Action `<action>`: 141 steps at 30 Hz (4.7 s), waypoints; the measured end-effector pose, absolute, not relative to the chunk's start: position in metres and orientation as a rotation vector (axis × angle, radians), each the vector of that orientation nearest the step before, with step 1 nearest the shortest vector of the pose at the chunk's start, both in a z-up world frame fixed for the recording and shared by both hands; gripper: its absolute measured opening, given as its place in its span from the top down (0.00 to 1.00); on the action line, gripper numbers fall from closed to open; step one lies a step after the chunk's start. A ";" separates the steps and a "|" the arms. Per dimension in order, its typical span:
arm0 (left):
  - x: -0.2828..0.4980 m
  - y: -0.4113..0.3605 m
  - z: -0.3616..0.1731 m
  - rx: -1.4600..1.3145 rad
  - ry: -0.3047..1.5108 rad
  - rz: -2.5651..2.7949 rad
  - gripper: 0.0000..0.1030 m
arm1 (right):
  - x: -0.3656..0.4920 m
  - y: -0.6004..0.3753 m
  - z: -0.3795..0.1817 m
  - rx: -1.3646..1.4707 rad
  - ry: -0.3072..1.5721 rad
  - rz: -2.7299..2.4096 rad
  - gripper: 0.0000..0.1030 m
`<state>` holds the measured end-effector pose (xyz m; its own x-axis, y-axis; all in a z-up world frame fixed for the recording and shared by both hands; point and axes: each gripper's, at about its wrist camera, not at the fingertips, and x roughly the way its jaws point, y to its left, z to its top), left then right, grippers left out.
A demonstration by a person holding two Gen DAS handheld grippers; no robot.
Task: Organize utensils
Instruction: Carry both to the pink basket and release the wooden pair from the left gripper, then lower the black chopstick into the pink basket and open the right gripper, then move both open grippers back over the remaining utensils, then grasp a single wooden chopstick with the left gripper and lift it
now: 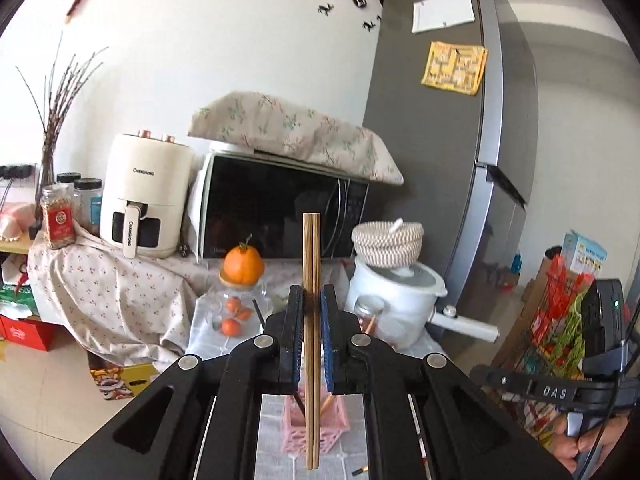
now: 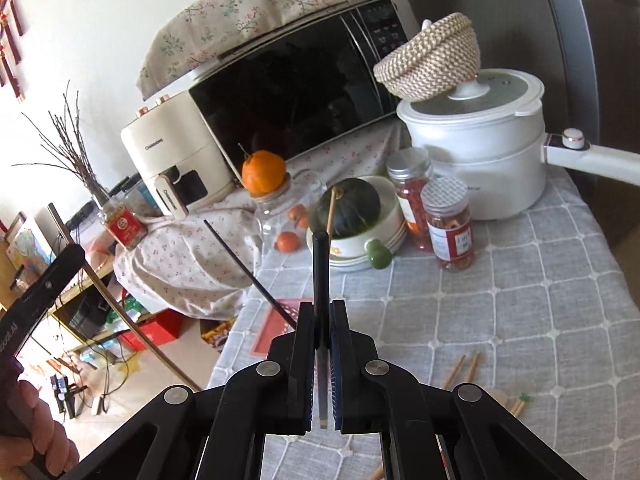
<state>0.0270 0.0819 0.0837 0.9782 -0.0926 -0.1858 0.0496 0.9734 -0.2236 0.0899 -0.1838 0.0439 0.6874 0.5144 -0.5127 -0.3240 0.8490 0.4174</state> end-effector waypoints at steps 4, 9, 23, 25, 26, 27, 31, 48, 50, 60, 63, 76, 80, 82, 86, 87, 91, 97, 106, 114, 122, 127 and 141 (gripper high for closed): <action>0.033 0.077 0.084 -0.213 0.099 -0.042 0.92 | 0.090 -0.183 0.044 0.305 0.663 0.481 0.95; 0.053 0.071 0.071 -0.205 0.077 -0.039 0.92 | 0.090 -0.182 0.042 0.309 0.665 0.481 0.95; 0.126 0.066 0.010 -0.216 0.301 -0.008 0.91 | 0.087 -0.177 0.044 0.298 0.630 0.485 0.95; 0.138 0.066 0.001 -0.225 0.368 -0.016 0.85 | 0.087 -0.175 0.046 0.301 0.624 0.480 0.95; 0.142 0.066 -0.003 -0.234 0.406 -0.015 0.78 | 0.087 -0.174 0.047 0.302 0.620 0.477 0.95; 0.145 0.067 -0.006 -0.246 0.442 -0.009 0.58 | 0.087 -0.173 0.049 0.303 0.616 0.474 0.95; 0.139 0.076 -0.004 -0.282 0.489 0.013 0.41 | 0.086 -0.169 0.058 0.301 0.590 0.457 0.95; 0.092 0.119 -0.028 -0.288 0.838 0.017 0.31 | 0.145 -0.123 0.077 0.290 0.623 0.299 0.95; 0.090 0.124 -0.028 -0.303 0.844 0.012 0.31 | 0.152 -0.119 0.074 0.303 0.639 0.286 0.95; 0.088 0.134 -0.026 -0.358 0.859 -0.004 0.31 | 0.154 -0.113 0.100 0.303 0.587 0.250 0.95; 0.087 0.131 -0.026 -0.353 0.865 -0.009 0.31 | 0.161 -0.111 0.096 0.284 0.593 0.227 0.95; 0.089 0.108 -0.034 -0.276 0.905 -0.043 0.30 | 0.199 -0.102 0.035 0.312 0.812 0.220 0.91; 0.091 0.096 -0.043 -0.224 0.935 -0.062 0.30 | 0.194 -0.115 0.044 0.330 0.814 0.241 0.59; 0.092 0.091 -0.048 -0.222 0.959 -0.082 0.30 | 0.188 -0.127 0.050 0.332 0.807 0.253 0.57; 0.094 0.073 -0.058 -0.203 1.002 -0.122 0.30 | 0.169 -0.158 0.049 0.321 0.818 0.236 0.49; 0.094 0.067 -0.060 -0.191 1.011 -0.130 0.30 | 0.164 -0.166 0.046 0.319 0.822 0.229 0.46; 0.092 0.045 -0.071 -0.148 1.052 -0.172 0.30 | 0.144 -0.195 0.024 0.291 0.867 0.196 0.42; 0.089 0.013 -0.088 -0.069 1.109 -0.220 0.30 | 0.125 -0.230 -0.014 0.309 0.963 0.150 0.42; 0.092 -0.017 -0.105 0.006 1.172 -0.248 0.30 | 0.109 -0.269 -0.063 0.319 1.102 0.062 0.37; 0.099 -0.049 -0.099 -0.002 1.176 -0.321 0.35 | 0.109 -0.288 -0.085 0.324 1.227 0.091 0.37; 0.132 -0.092 -0.104 0.051 1.136 -0.336 0.72 | 0.112 -0.299 -0.097 0.264 1.288 0.115 0.37; 0.163 -0.122 -0.115 0.103 1.135 -0.314 0.72 | 0.111 -0.305 -0.096 0.239 1.284 0.115 0.37; 0.198 -0.123 -0.144 0.085 1.181 -0.191 0.93 | 0.115 -0.315 -0.089 0.236 1.256 0.123 0.36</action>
<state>0.1975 -0.1234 -0.1445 0.3659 -0.1040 -0.9248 0.1924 0.9807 -0.0341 0.1146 -0.3153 -0.0887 0.3071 0.2208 -0.9257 0.0373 0.9692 0.2435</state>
